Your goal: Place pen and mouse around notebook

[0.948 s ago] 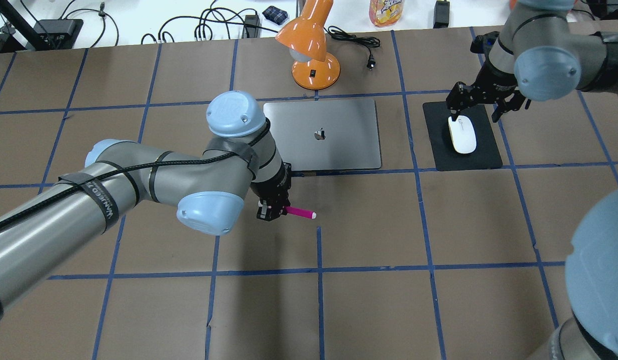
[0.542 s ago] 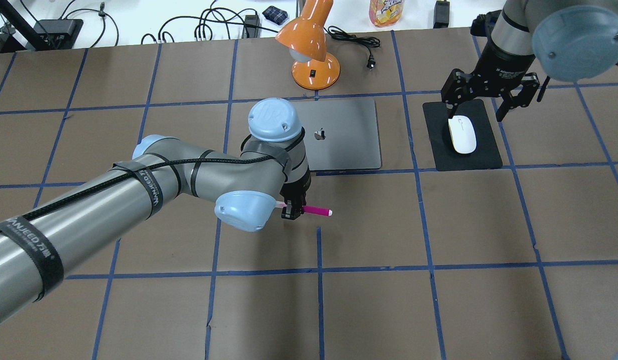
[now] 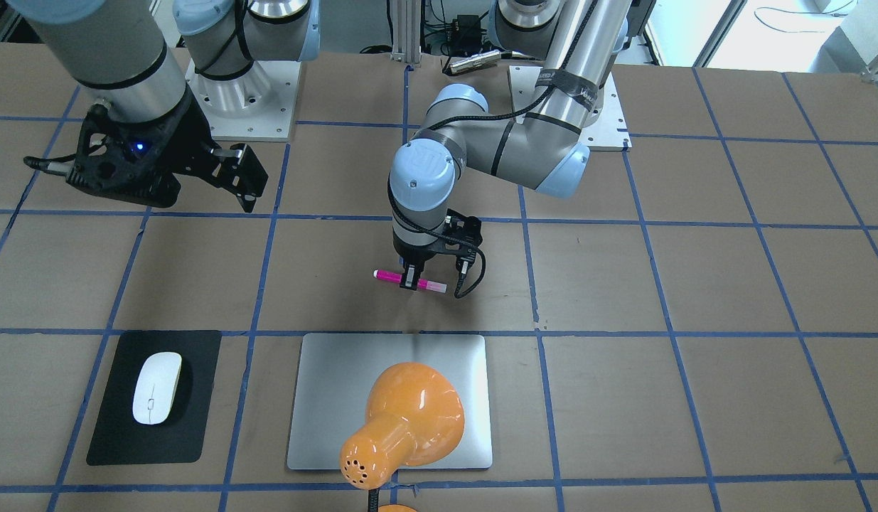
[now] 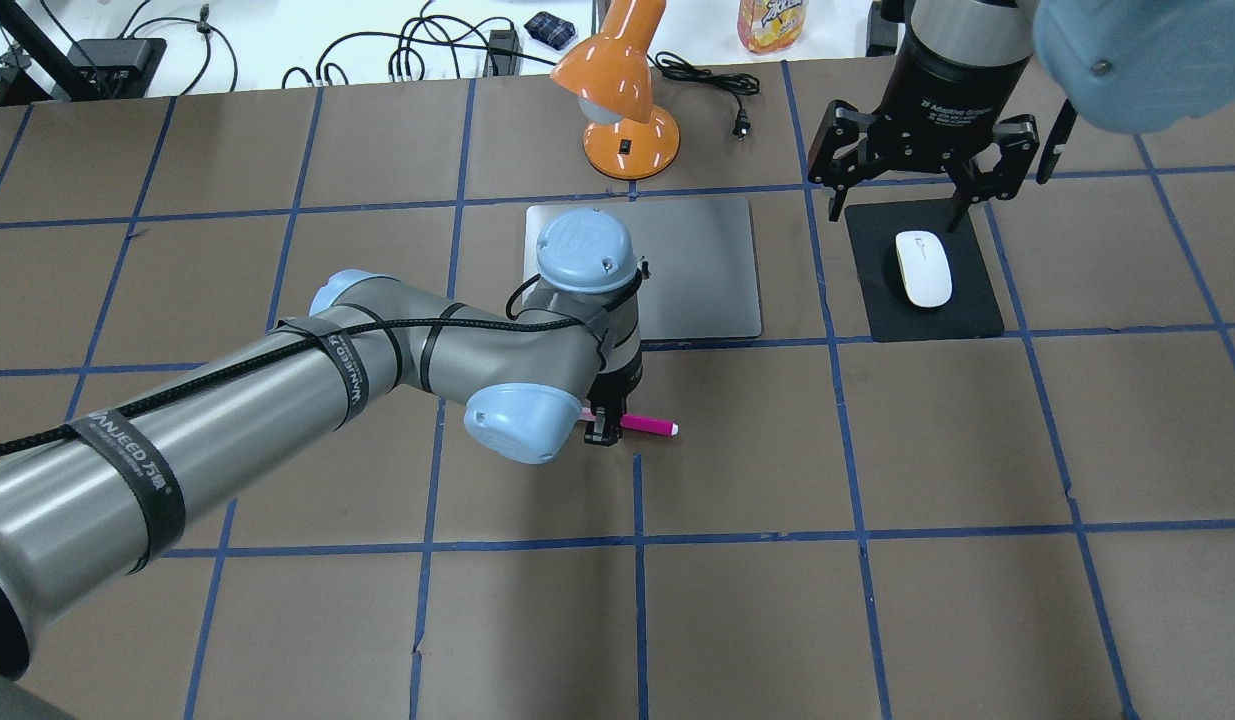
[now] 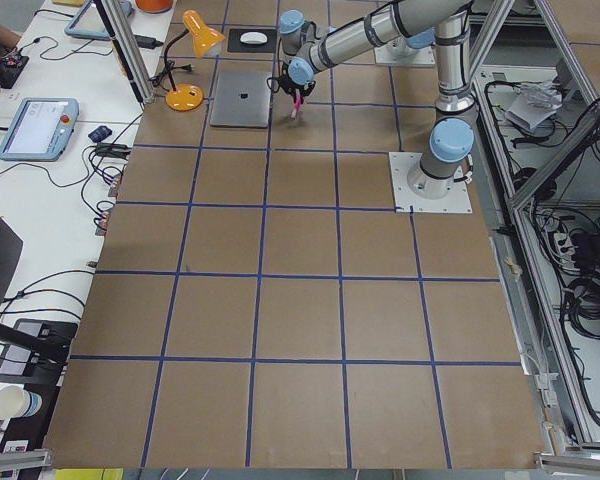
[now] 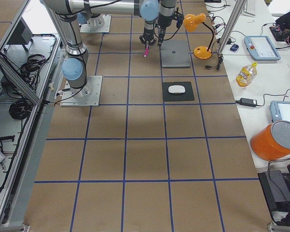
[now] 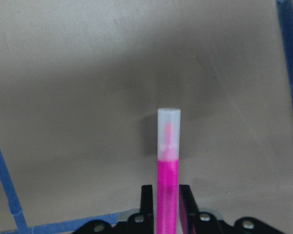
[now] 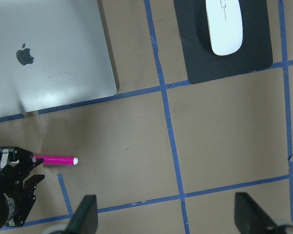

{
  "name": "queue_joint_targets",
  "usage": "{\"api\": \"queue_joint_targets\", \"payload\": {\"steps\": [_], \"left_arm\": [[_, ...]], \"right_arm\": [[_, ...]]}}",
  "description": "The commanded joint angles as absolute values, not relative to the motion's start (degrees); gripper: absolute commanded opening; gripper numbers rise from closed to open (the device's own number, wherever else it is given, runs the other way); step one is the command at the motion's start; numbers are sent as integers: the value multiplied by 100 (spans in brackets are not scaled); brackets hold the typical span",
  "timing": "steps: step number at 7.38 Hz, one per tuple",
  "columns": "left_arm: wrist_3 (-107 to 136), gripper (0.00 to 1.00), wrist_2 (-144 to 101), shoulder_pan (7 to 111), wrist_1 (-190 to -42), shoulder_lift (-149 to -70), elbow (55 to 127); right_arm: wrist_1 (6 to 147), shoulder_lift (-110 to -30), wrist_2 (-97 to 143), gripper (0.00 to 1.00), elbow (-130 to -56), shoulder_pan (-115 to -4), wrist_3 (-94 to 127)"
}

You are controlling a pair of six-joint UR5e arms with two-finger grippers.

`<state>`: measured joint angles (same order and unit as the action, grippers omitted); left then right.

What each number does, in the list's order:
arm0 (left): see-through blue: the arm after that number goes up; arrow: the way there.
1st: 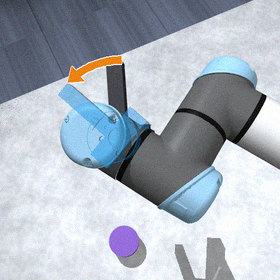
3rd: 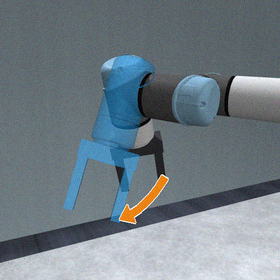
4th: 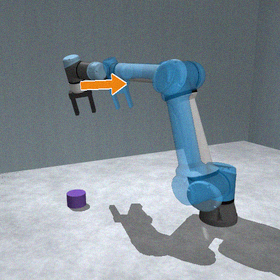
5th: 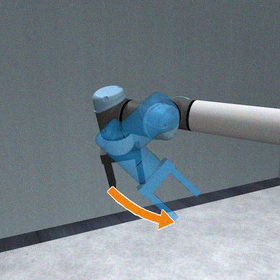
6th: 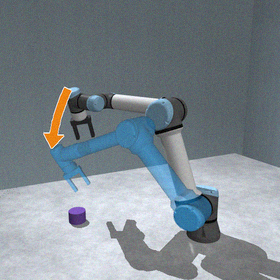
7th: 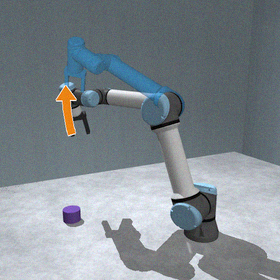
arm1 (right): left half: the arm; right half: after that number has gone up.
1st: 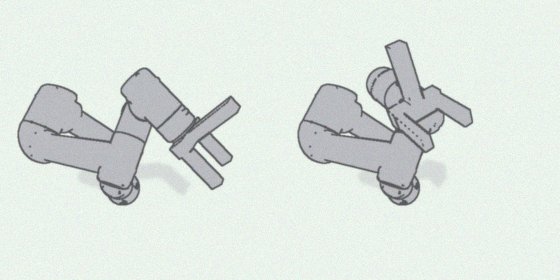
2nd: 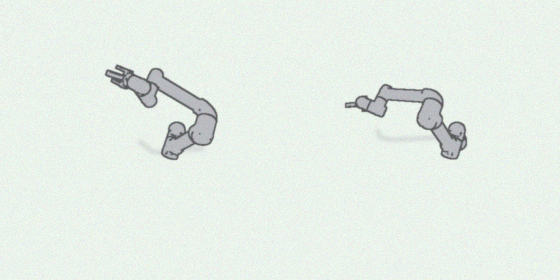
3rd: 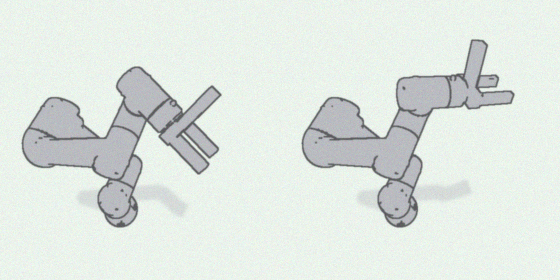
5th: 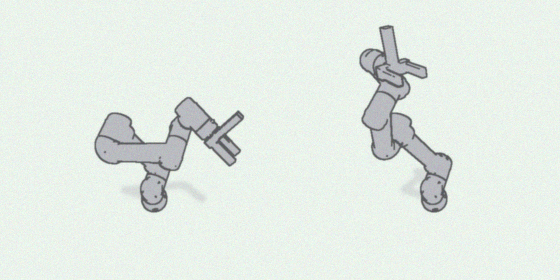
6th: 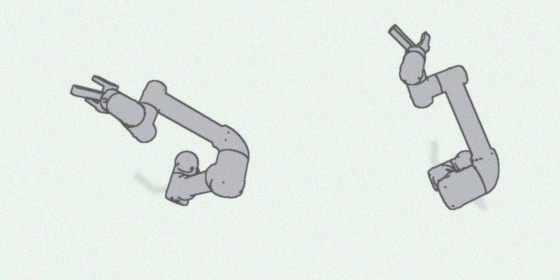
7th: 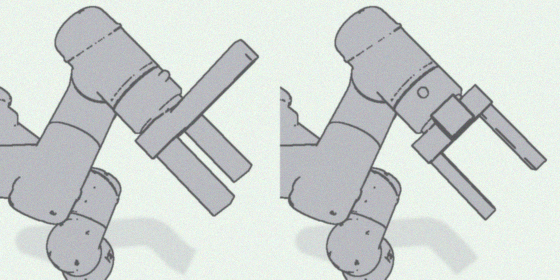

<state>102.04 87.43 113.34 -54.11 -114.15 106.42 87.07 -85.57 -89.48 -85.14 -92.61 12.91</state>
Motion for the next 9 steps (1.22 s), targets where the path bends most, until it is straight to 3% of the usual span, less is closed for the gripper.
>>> {"api": "queue_joint_targets", "payload": {"steps": [1, 3, 9], "left_arm": [[10092, 87, 8737, 11268, -5405, -11261, 10556], [8699, 92, 8667, 10822, -5640, -10979, 10197], [3683, 100, 8868, 8669, -8566, -9459, 9292]], "right_arm": [[8728, -8763, -8938, 100, -8613, -9316, 1301], [8727, -8824, -8965, 100, -8622, -9308, 1292], [8736, -8807, -8938, 100, -8631, -9316, 1301]]}}
